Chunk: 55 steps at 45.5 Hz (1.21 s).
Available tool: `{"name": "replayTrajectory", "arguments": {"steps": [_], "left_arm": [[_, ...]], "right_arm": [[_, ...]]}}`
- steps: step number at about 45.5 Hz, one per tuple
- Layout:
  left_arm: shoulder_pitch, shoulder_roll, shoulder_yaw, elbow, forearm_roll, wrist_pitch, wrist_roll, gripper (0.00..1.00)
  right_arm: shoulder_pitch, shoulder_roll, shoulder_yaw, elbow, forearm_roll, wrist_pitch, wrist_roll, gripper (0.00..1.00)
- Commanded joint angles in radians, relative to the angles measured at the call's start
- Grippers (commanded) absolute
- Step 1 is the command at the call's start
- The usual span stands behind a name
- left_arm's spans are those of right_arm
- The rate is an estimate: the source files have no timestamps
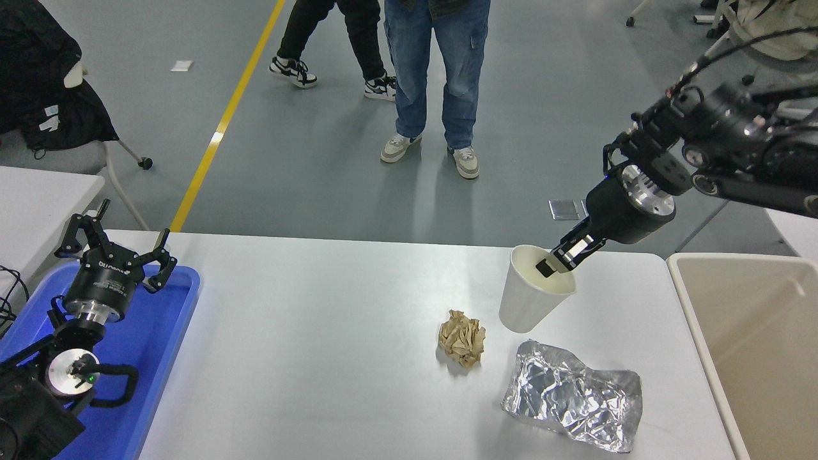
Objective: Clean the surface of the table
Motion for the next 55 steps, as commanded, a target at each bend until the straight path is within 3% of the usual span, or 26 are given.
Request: {"name": "replayTrajectory", "arguments": {"steps": [1, 21, 37, 55], "left_arm": [[0.0, 0.0, 0.0, 0.0, 0.0, 0.0, 0.0, 1.0], [0.0, 0.0, 0.0, 0.0, 0.0, 0.0, 0.0, 1.0], [0.0, 0.0, 0.0, 0.0, 0.0, 0.0, 0.0, 1.0], [0.0, 0.0, 0.0, 0.0, 0.0, 0.0, 0.0, 1.0]], "right_arm": [[0.047, -0.043, 0.004, 0.018, 0.004, 0.052, 0.001, 0.0], [-0.171, -0.154, 0.018, -0.311, 0.093, 0.046, 0.001, 0.0], [-0.462, -0.245, 0.114, -0.663, 0.145, 0.043, 0.001, 0.0], [-0.809, -0.233, 0.125, -1.118, 0.41, 0.04, 0.001, 0.0]]}}
